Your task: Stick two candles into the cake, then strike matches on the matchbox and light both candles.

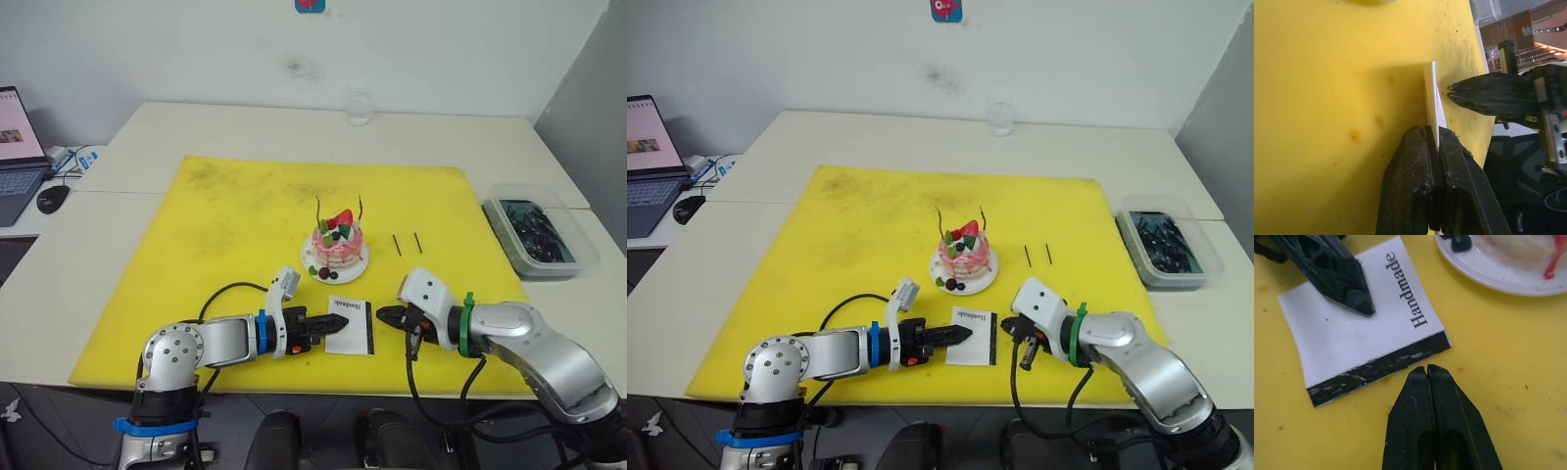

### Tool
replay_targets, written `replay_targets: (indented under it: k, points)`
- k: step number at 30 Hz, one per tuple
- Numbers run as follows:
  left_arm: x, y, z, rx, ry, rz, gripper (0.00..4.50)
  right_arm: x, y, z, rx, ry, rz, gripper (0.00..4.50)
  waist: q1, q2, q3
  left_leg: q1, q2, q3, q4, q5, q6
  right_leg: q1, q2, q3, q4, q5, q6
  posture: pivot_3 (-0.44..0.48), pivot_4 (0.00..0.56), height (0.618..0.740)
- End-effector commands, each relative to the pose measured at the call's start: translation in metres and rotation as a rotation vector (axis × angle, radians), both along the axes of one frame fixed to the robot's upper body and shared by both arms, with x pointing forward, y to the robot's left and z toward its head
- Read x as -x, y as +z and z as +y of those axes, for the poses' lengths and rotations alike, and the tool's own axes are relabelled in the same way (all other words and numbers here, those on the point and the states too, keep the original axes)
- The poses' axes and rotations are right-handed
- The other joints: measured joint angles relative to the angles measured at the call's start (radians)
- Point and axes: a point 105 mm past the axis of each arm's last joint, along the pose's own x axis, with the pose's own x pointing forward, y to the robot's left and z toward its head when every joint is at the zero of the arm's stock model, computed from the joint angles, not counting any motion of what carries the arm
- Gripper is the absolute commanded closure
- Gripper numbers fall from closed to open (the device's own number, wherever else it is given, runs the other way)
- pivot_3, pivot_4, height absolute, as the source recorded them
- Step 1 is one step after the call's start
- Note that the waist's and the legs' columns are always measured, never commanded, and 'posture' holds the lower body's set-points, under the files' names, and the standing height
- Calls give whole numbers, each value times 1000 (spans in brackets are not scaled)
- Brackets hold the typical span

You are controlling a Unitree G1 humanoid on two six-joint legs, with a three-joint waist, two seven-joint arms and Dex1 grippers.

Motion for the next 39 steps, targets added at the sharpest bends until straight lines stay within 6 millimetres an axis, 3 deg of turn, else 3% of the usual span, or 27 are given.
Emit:
replay_targets:
  k: [1,10,28,39]
  points:
    - [1,-8,4,-31,13,22,3409,-6,2,0,28,13,-66,4500,0,0,0,0,0,0,0,0,0,0,0,0,0,0,0,0,150,740]
    - [-5,-2,8,14,26,40,795,-1,-5,8,35,56,-64,4500,0,0,-1,2,0,-2,0,0,0,1,0,-1,1,1,-1,0,150,740]
    - [-1,-8,4,-34,-1,38,795,0,1,25,-31,81,-59,4500,-2,0,-1,3,1,-2,0,0,0,1,0,-1,1,1,-2,0,150,740]
    - [-2,-9,6,-46,12,34,795,4,3,24,-30,80,-35,4500,-2,0,-1,2,1,-2,0,0,0,1,0,-1,0,0,-3,0,150,740]
